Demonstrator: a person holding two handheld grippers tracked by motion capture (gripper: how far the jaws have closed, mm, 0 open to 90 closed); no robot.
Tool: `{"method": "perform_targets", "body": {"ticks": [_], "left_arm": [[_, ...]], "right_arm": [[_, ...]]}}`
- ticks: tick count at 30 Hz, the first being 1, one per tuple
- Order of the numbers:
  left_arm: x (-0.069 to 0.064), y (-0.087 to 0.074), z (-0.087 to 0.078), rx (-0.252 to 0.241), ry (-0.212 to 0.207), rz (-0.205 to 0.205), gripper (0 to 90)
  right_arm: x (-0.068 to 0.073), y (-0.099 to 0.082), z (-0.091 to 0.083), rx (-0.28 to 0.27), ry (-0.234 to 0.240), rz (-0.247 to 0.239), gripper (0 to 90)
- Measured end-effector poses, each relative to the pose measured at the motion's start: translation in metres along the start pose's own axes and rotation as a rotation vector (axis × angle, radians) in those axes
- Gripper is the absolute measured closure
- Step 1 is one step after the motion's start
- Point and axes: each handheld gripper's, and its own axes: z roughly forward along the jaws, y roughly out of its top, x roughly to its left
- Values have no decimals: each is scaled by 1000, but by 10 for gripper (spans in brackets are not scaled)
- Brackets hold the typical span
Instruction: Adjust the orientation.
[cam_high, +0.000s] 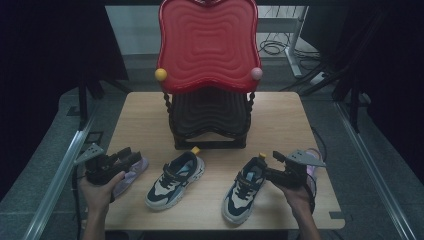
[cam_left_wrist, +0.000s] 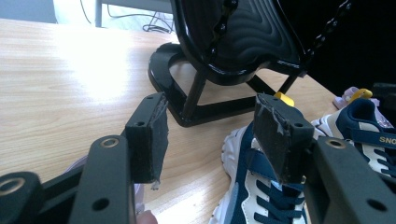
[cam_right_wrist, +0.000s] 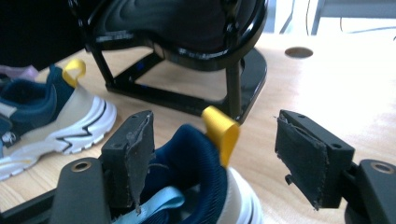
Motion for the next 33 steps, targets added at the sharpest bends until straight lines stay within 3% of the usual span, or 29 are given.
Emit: {"method": "perform_targets", "body": {"ticks": [3,10,17,22,30,33], "left_arm": [[-1,0,0,6,-5,4,453],[-8,1,1,5,-42,16,469],[-14,3,1,1,-57,28,502],[-24,7,1,4,-25,36,506],[-36,13,-1,-16,17,31,516],[-38,14,7,25,30,55,562]], "right_arm": [[-4,1,-2,-22,5,6,297],[-13,-1,-7,-55,65,49,332],[-14,0,-6,-73,72,33,361],[-13,-6,-1,-50,84,-35,390],[-13,-1,-1,-75,109,-35,391],[-15,-2,-1,-68,100,-34,387]]}}
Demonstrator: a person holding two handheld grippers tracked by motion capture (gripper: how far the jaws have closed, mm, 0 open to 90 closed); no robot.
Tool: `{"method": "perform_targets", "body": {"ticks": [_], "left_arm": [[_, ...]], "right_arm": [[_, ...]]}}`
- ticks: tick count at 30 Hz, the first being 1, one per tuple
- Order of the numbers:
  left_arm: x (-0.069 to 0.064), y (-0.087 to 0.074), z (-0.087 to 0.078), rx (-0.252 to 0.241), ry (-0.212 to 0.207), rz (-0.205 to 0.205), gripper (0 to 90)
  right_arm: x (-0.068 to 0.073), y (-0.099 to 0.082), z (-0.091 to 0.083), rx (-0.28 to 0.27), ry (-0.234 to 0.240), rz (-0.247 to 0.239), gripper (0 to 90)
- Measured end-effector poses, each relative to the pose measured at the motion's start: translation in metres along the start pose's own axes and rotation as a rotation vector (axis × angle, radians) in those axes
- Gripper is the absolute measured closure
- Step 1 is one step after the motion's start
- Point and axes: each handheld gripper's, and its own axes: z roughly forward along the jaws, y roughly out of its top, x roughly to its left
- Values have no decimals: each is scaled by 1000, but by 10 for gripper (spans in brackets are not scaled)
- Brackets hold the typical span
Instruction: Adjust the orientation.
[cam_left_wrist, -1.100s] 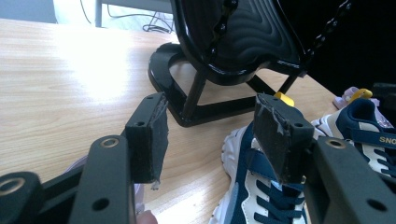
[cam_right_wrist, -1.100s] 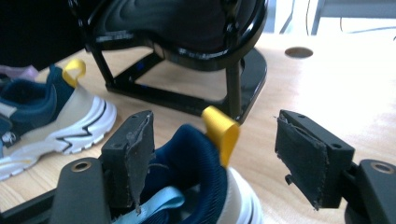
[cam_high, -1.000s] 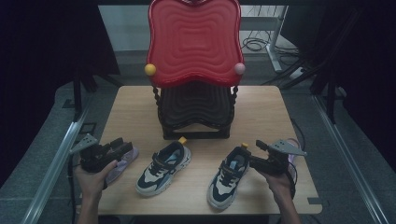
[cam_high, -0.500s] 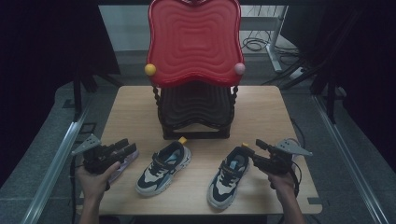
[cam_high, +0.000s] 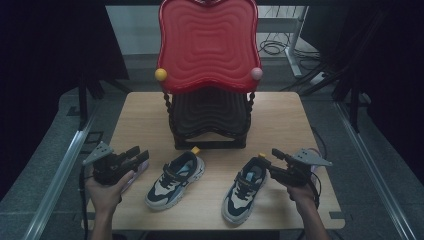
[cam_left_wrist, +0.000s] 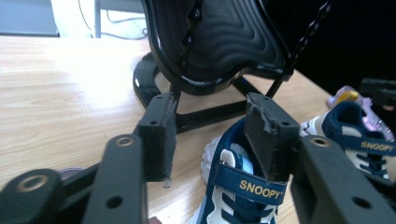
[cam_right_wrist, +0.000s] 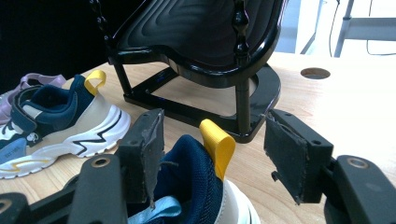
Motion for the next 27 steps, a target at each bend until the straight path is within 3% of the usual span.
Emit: {"method": "perform_targets", "body": {"ticks": [4,11,17,24,27], "left_arm": [[-2,-3,4,45,-10,39,700],[-1,-5,3,105,-6,58,872],[-5,-4,-1,118,-7,94,900],[-3,-11,-9,138,4,92,900],[-1,-16,-14,149,11,89,900]], "right_arm": [[0,-2,-2,4,-6,-5,383],[0,-4,-10,1,-41,6,378],[-1,-3,-11,-1,-59,2,377],[1,-2,-14,0,-66,-6,377],[5,-4,-11,16,-36,-32,388]]}}
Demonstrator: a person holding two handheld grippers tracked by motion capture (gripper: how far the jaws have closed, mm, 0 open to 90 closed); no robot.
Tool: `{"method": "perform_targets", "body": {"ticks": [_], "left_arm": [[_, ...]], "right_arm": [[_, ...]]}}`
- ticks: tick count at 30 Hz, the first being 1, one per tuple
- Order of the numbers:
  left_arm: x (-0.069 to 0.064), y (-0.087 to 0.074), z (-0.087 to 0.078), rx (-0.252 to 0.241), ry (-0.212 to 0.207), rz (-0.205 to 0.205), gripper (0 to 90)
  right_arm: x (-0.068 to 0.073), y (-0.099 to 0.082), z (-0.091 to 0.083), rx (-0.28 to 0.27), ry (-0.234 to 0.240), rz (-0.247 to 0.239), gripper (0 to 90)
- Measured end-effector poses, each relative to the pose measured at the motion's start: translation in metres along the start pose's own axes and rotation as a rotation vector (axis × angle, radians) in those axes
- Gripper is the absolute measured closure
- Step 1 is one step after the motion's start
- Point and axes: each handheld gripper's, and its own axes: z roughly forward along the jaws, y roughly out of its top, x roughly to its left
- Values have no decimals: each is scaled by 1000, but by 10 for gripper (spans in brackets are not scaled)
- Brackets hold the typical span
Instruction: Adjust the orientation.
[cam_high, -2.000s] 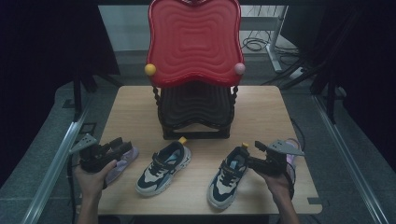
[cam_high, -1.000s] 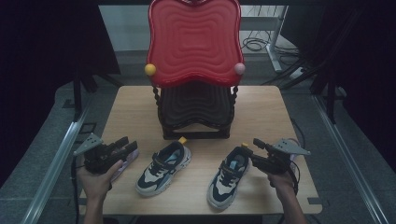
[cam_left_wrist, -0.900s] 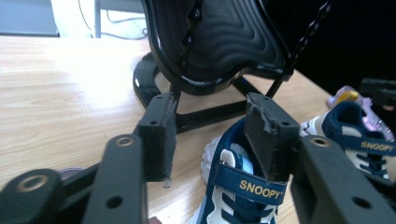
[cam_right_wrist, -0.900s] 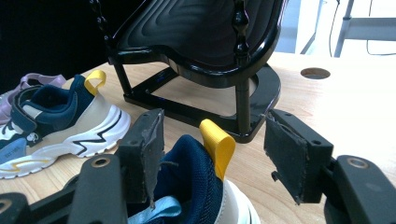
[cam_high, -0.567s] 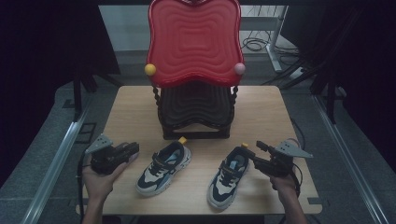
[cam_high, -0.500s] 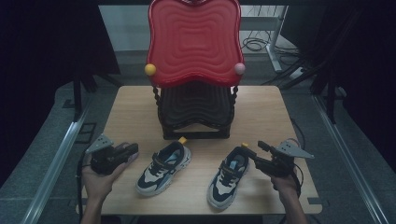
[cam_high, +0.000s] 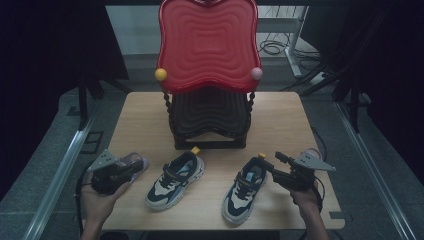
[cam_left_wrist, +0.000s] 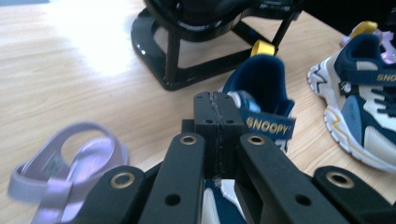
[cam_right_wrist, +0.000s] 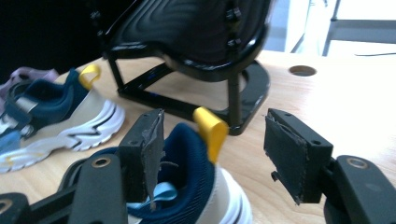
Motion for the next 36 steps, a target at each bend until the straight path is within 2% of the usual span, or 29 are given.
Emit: {"method": "perform_targets", "body": {"ticks": [5,17,22,31,36], "left_arm": [[5,-10,-4,24,15,-13,900],[8,-28,-12,96,41,-13,900],[17,-38,-20,116,63,-39,900],[24,-53,-22,147,85,-62,900],[30,-66,-21,190,106,-75,900]], "right_arm": [[4,1,2,11,6,-27,378],[5,5,7,12,14,-34,370],[5,9,2,-3,6,-35,369],[6,8,3,-1,2,-31,368],[6,7,6,8,2,-30,367]]}}
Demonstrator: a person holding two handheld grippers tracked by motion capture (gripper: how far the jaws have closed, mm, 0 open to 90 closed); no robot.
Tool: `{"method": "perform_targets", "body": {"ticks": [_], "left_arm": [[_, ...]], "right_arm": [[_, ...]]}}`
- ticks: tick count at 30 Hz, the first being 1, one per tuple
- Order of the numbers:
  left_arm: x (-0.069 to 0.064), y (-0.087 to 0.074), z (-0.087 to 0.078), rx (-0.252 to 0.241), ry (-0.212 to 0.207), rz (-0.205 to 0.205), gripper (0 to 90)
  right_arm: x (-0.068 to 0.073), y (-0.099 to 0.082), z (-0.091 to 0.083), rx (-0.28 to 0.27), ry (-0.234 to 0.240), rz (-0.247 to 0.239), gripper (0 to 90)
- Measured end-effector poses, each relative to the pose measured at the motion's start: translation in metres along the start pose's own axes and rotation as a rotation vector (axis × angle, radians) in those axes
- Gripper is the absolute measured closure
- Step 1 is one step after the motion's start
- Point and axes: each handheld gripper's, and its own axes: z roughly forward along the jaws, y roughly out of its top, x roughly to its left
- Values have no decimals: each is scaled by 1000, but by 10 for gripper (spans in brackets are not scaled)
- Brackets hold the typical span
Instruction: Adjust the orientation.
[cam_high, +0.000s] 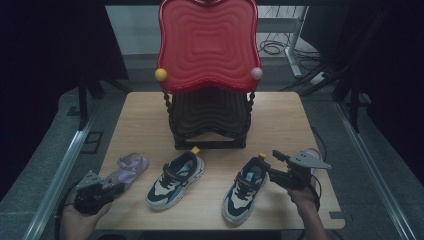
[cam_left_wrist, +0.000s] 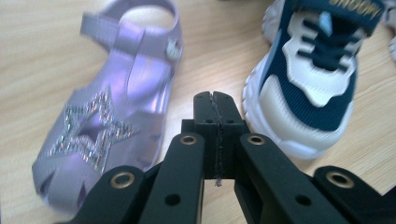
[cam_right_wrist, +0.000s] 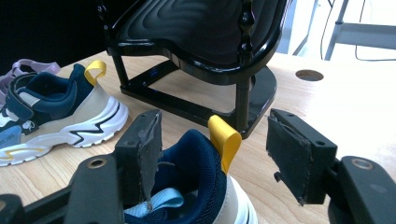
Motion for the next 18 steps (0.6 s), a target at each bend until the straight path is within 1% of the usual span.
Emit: {"method": "perform_targets", "body": {"ticks": [1,2,3,6,9,10,13,14,18], "left_arm": [[0,0,0,0,0,0,900],[2,-3,2,16,14,-3,900],[2,-3,2,16,14,-3,900],[6,-9,8,42,35,-11,900],[7,-11,12,57,39,-12,900],[7,-13,15,69,46,-7,900],[7,-13,16,76,45,-5,900],[7,-14,17,78,46,-4,900],[8,-15,19,92,56,-2,900]], "right_arm": [[0,0,0,0,0,0,367],[0,-1,1,6,-1,2,367],[0,-1,1,6,-1,2,367],[0,-2,3,12,-2,0,367],[0,-3,3,15,-4,-2,367],[0,-3,4,19,-5,-1,367],[1,-4,4,22,-8,0,368],[1,-4,5,12,-22,-4,370],[1,-5,5,10,-29,0,370]]}}
